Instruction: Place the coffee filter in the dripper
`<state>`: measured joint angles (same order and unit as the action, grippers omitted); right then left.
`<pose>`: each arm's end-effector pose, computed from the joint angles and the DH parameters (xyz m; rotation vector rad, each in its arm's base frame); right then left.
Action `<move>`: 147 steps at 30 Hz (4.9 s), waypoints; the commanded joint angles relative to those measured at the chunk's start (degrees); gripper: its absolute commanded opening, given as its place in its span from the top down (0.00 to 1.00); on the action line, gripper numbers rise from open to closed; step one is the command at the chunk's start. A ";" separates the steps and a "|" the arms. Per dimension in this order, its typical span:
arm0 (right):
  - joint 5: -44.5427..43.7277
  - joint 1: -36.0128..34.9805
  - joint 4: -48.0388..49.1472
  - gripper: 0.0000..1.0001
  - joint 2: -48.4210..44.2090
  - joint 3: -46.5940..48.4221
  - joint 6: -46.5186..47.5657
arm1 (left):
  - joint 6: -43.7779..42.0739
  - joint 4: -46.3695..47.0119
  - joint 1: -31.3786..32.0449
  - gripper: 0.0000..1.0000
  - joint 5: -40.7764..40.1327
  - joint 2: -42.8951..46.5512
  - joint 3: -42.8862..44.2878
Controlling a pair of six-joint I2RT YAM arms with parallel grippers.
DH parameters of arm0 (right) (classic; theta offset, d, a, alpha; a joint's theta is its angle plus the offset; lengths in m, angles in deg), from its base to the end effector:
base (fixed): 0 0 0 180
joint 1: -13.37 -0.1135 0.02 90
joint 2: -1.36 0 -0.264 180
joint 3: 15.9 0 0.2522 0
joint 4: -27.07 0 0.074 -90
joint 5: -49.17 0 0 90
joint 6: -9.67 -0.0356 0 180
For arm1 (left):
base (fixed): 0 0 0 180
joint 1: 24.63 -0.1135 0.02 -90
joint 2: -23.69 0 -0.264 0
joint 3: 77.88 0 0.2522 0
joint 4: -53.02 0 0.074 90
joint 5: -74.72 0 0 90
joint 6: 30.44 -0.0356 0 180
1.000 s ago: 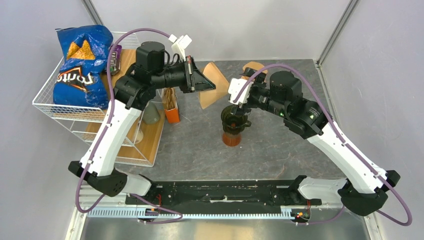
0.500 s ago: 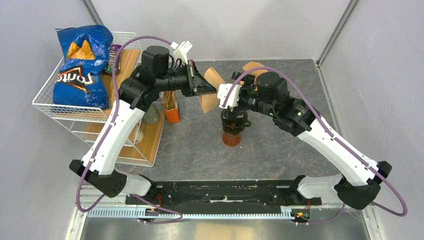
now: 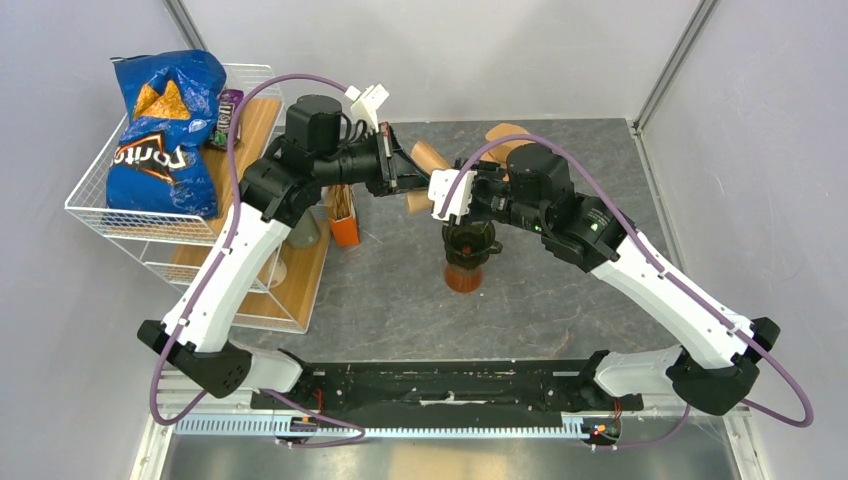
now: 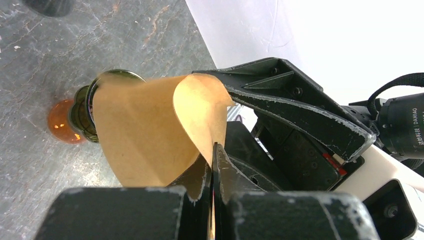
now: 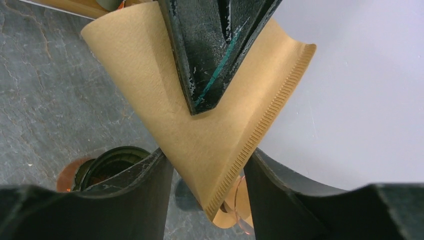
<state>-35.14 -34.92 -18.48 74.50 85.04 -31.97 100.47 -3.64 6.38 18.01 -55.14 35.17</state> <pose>0.1775 0.2045 0.4504 -1.4487 1.1983 0.0925 0.2242 -0.1575 0.4747 0.2398 2.1517 -1.3477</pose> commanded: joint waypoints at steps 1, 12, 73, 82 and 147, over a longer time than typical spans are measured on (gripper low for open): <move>-0.07 -0.40 1.21 0.44 -0.45 1.95 0.55 | 1.20 2.81 0.27 0.98 0.27 1.40 -0.15; 0.27 -0.49 0.24 0.61 -0.27 1.51 0.95 | 1.55 5.82 0.59 0.83 2.86 1.39 0.07; 22.80 2.33 -0.89 0.99 -9.29 1.47 -18.74 | -15.86 24.46 -2.52 0.37 17.27 11.01 -12.83; 14.18 2.41 -1.39 0.64 -10.59 0.83 -21.80 | -11.56 23.64 -2.41 0.98 11.96 10.75 -13.68; -3.47 6.46 14.18 0.46 -4.93 -4.64 -21.70 | 17.72 10.61 -2.70 0.98 2.21 -0.08 -2.77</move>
<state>-37.63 -28.32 -6.83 70.44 77.93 -53.65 117.89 4.95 3.54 19.33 -57.19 32.96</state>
